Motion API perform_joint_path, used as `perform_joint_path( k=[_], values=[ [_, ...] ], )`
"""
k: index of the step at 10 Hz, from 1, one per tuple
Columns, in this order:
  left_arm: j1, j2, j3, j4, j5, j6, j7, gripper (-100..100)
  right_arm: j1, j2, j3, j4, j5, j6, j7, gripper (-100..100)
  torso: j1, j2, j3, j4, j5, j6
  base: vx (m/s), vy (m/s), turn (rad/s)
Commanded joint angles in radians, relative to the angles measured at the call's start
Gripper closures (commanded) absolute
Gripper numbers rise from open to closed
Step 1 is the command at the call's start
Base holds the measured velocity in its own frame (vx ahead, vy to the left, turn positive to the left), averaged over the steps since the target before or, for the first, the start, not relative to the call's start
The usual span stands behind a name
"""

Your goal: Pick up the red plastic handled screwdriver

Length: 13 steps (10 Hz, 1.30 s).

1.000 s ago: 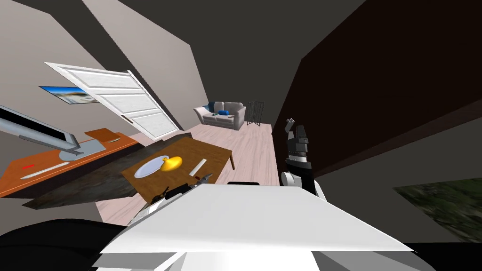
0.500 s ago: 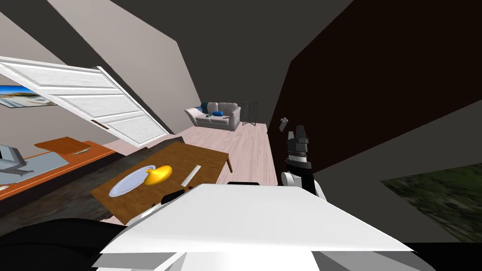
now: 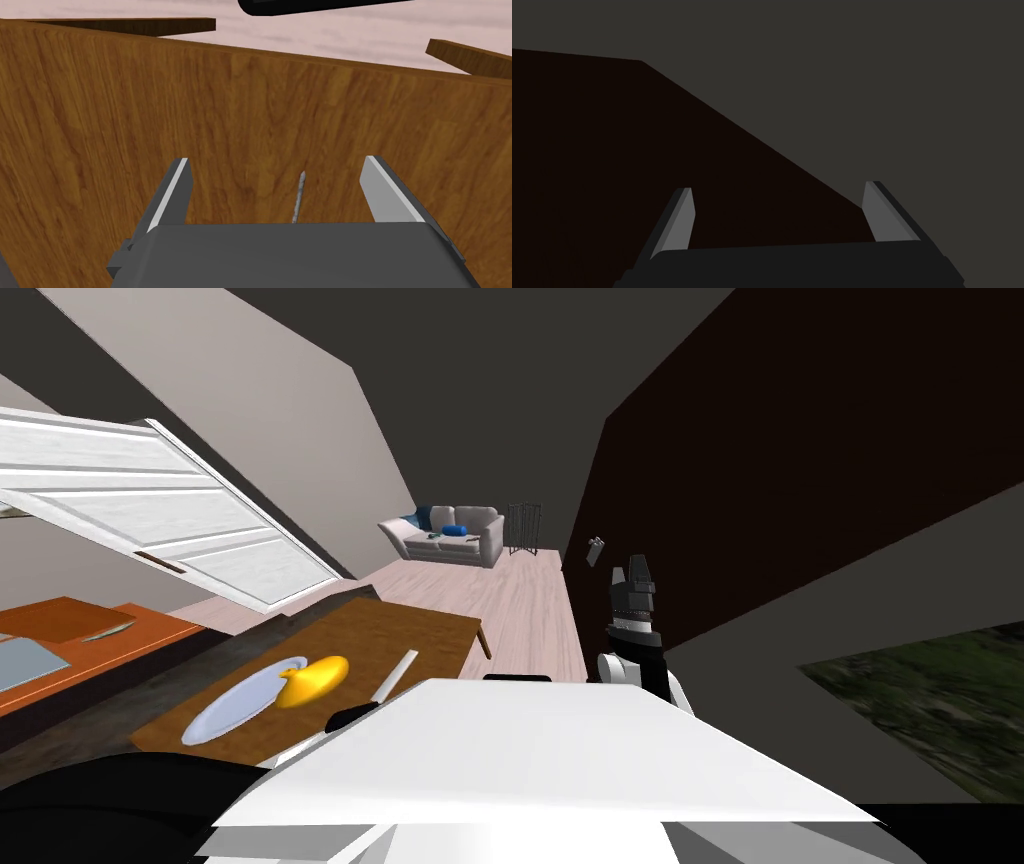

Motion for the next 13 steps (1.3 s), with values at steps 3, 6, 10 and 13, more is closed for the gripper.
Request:
perform_joint_path(
  k=[3,6,10,13],
  values=[
    [0.006,0.058,-0.067,0.069,0.063,0.03,-0.014,-100,0.0,0.0,0.0,0.0,0.0,0.0,0.0,0,0.002,-0.001,-0.001,0.0,0.0,-0.001,0.083,0.031,-0.16],
    [0.008,0.09,-0.111,0.115,0.099,0.049,-0.022,-100,0.0,0.0,0.0,0.0,0.0,0.0,0.0,0,0.002,-0.002,-0.001,-0.001,0.0,0.0,0.089,0.029,-0.161],
    [0.009,0.101,-0.15,0.161,0.124,0.055,-0.038,-100,0.0,0.0,0.0,0.0,0.0,0.0,0.0,0,0.0,0.001,0.0,0.0,0.0,0.0,0.038,0.012,-0.094],
    [0.001,0.045,-0.145,0.202,0.082,0.062,-0.029,-100,0.0,0.0,0.0,0.0,0.0,0.0,0.0,0,0.0,0.004,0.002,0.001,0.0,-0.001,0.006,0.022,-0.012]
  ],
)
